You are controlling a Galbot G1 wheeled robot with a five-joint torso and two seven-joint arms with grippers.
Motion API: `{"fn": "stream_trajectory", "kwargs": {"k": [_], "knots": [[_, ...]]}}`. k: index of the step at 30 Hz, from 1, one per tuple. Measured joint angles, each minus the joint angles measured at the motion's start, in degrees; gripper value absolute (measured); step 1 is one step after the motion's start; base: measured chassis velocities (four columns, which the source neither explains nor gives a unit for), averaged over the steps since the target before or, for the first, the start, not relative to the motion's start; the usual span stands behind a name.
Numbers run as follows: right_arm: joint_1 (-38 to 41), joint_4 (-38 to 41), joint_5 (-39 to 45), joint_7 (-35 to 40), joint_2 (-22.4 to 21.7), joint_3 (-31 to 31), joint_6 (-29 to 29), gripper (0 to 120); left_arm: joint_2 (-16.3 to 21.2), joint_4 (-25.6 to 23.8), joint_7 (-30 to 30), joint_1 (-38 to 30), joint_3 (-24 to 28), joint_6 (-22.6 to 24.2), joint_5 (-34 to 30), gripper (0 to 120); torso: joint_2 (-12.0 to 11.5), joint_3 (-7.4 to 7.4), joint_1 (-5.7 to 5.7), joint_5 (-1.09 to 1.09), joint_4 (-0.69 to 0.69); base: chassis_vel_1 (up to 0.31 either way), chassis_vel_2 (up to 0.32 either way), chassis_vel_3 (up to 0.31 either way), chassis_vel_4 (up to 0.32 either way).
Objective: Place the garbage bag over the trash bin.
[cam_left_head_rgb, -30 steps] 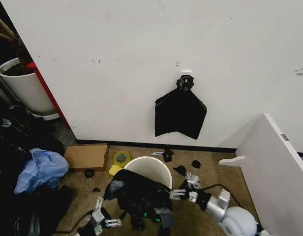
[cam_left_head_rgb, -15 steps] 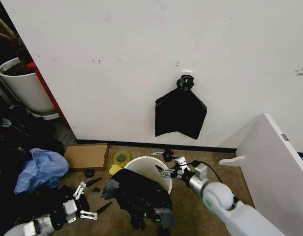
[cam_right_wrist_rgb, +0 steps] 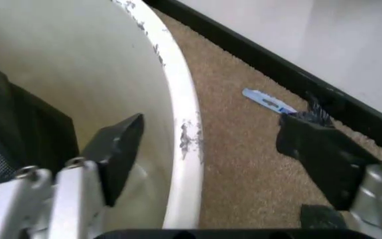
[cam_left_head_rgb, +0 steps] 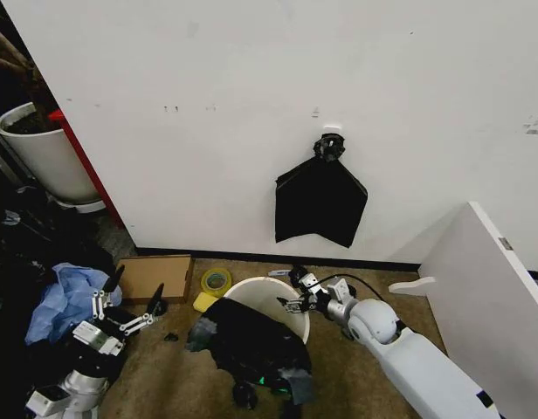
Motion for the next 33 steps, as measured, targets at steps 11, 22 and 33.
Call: {"fn": "stream_trajectory", "kwargs": {"k": [11,22,33], "knots": [[-1.0,3.0,9.3,12.3,-0.6,-1.9,-3.6,38,-0.3,-1.2,-8.0,0.1,0.4,1.0,2.3,100,0.0,0.01,0.0,-0.01,0.03,0.0,0.0,0.0,0.0],[-11.6,18.3,31.0,43.8,-4.2,-1.4,1.2,1,-0.4,-2.0,-21.6,0.3,0.8,3.1,7.3,100,0.0,0.02,0.0,-0.05,0.03,0.0,0.0,0.0,0.0],[-22.7,24.7,33.7,60.8,-1.9,1.5,8.3,0,-1.9,-1.7,-22.8,1.4,1.7,3.0,12.9,100,0.0,0.0,0.0,-0.03,0.01,0.0,0.0,0.0,0.0]]}}
